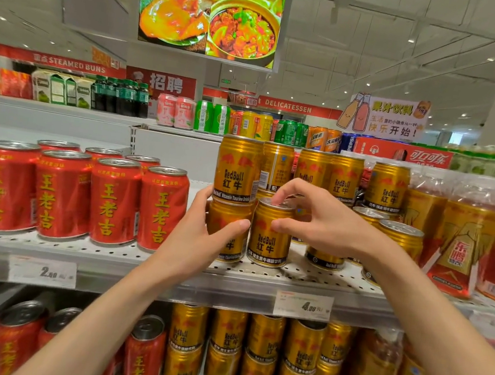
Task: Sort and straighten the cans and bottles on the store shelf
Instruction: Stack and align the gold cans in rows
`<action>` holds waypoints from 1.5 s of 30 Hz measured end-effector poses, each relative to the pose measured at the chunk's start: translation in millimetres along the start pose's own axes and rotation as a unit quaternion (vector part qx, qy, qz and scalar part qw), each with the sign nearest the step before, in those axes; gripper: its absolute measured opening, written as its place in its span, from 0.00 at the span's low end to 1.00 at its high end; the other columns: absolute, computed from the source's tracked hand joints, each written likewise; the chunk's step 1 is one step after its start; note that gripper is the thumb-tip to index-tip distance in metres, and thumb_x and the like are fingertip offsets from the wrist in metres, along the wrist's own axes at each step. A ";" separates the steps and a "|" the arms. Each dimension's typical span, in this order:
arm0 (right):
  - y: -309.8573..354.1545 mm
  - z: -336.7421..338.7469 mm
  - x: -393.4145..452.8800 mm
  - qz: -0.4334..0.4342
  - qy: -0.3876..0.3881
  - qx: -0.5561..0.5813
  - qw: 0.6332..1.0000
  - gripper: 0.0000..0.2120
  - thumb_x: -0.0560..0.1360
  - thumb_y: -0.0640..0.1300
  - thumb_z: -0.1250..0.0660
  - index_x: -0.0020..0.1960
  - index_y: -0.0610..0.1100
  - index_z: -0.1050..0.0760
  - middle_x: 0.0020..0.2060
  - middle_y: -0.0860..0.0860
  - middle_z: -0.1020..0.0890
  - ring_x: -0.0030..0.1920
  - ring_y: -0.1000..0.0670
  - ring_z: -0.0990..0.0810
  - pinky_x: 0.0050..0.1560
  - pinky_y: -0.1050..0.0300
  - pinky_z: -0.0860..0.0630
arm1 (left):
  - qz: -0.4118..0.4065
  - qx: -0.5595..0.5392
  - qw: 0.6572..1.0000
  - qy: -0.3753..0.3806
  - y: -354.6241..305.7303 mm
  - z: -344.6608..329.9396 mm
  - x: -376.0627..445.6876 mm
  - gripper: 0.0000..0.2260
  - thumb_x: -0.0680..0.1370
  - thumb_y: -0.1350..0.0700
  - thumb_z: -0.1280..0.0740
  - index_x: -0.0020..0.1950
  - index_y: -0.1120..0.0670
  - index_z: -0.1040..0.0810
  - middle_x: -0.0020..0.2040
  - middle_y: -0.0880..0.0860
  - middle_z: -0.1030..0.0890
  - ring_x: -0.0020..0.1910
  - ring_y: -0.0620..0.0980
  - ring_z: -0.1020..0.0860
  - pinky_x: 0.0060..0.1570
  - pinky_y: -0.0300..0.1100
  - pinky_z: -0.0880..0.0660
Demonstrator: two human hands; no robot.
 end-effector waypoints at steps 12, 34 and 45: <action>9.4 -3.1 -3.2 0.016 -0.052 -0.117 0.992 0.20 0.75 0.54 0.27 0.62 0.51 0.28 0.61 0.55 0.25 0.60 0.55 0.26 0.59 0.58 0.27 | 0.016 0.008 1.000 0.021 -2.1 -3.2 6.5 0.32 0.75 0.49 0.26 0.75 0.42 0.39 0.59 0.34 0.23 0.53 0.27 0.23 0.53 0.32 0.24; -39.5 30.7 -32.7 -0.122 -0.033 -0.267 0.955 0.28 0.78 0.62 0.35 0.73 0.51 0.33 0.70 0.50 0.28 0.65 0.49 0.26 0.63 0.54 0.27 | 0.023 0.033 0.999 0.014 1.9 -8.3 9.7 0.36 0.76 0.50 0.27 0.78 0.43 0.44 0.58 0.35 0.25 0.49 0.26 0.25 0.42 0.25 0.30; -37.1 30.5 -28.3 -0.085 -0.127 -0.179 0.972 0.26 0.71 0.68 0.32 0.60 0.52 0.27 0.59 0.54 0.26 0.57 0.53 0.25 0.56 0.57 0.27 | 0.017 0.051 0.999 0.007 0.3 -8.9 8.5 0.35 0.76 0.50 0.27 0.78 0.42 0.44 0.56 0.32 0.26 0.45 0.20 0.26 0.36 0.21 0.29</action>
Point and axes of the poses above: each hand's wrist, its own x-axis towards the middle knuckle, its own z-axis out of the back of the hand, y = z × x, the point moved 8 cm from there along x, towards the middle knuckle
